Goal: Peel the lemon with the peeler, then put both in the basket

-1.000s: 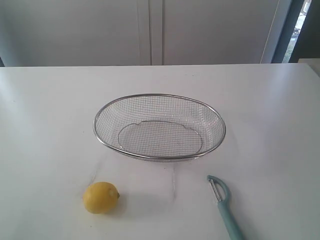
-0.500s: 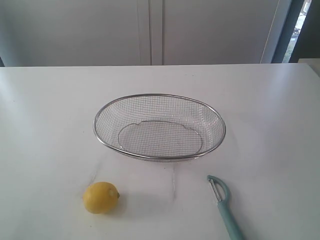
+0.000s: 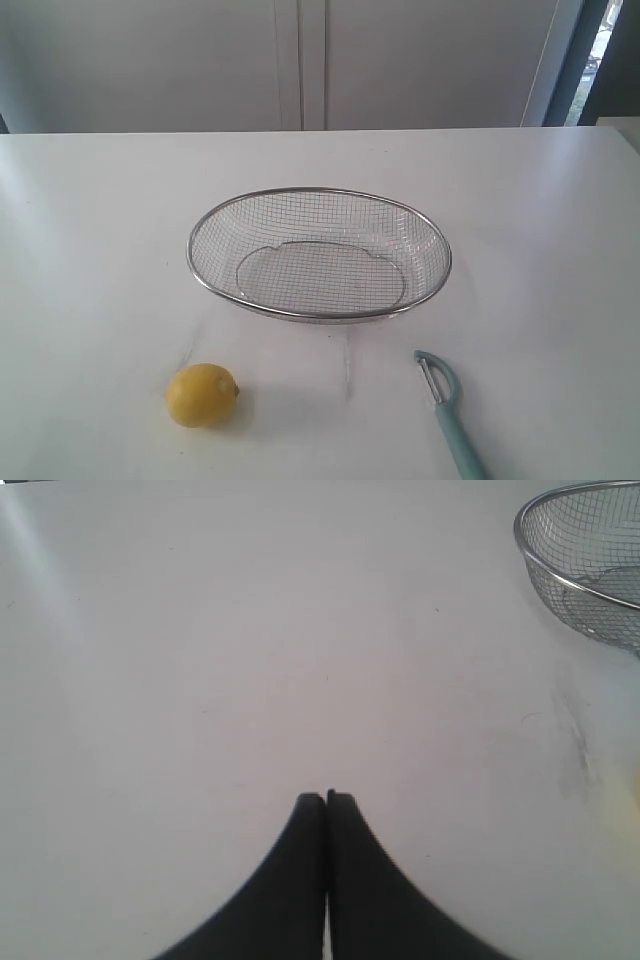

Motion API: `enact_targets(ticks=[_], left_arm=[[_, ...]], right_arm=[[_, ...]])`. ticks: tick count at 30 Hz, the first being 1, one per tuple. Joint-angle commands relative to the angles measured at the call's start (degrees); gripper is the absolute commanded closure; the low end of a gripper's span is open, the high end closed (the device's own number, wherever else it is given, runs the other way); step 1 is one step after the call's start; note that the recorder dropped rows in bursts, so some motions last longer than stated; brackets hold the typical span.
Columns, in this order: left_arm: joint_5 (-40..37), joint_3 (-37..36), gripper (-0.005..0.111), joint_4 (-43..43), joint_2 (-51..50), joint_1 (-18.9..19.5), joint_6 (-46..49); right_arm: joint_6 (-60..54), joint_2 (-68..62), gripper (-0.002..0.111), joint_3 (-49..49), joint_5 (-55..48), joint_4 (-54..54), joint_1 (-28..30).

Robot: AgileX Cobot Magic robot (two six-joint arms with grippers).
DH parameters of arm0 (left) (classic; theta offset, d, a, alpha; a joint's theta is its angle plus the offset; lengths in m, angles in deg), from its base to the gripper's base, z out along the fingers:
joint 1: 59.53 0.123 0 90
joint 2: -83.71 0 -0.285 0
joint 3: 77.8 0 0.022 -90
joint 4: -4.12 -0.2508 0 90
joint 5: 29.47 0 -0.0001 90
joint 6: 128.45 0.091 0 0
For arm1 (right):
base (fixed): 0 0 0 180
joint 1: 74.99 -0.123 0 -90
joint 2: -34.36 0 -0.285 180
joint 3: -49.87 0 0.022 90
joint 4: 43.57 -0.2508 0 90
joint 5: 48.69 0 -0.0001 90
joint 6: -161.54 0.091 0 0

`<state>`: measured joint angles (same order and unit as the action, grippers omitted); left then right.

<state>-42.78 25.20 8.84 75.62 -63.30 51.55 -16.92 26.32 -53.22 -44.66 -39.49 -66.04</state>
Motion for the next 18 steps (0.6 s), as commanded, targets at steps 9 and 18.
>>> enact_targets(ticks=[9, 18], left_arm=[[-0.06, -0.22, 0.107, 0.34, 0.30, 0.23, 0.00], [-0.06, -0.22, 0.107, 0.34, 0.30, 0.23, 0.00]], right_arm=[[0.26, 0.26, 0.108, 0.31, 4.38, 0.30, 0.11], [0.26, 0.26, 0.108, 0.31, 4.64, 0.30, 0.11]])
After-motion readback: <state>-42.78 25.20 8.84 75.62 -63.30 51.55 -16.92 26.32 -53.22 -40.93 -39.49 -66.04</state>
